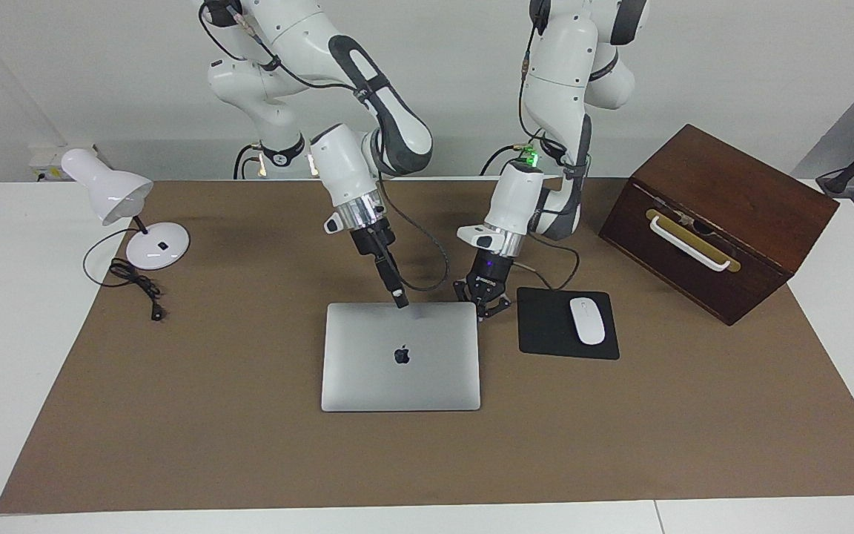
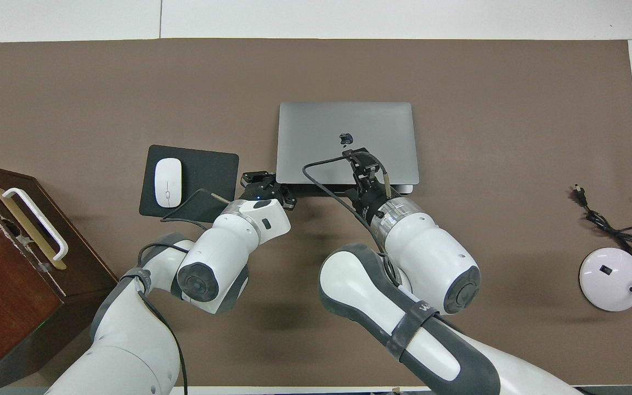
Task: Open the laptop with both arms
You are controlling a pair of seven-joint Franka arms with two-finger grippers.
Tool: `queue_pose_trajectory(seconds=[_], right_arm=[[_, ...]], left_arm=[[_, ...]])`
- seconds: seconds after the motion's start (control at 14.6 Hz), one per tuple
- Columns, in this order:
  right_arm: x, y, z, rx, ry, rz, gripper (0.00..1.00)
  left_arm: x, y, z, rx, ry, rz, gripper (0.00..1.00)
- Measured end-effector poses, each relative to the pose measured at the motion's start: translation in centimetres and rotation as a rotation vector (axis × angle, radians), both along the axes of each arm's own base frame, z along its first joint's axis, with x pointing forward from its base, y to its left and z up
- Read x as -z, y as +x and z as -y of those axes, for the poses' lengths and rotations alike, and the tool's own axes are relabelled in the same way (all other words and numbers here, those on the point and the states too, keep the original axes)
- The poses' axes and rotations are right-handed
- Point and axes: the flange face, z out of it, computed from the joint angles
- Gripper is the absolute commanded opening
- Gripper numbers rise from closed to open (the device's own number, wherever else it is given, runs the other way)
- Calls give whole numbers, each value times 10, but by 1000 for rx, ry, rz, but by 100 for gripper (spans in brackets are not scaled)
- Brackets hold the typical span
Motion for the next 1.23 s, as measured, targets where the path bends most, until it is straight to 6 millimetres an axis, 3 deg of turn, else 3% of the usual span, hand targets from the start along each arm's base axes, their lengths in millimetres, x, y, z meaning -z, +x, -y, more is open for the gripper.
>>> queue_pose_trajectory(seconds=[1.23], right_arm=[[16,-16,-1,17,-10,-38,100]], left_arm=[[2,0,0,2,2,-1,0]])
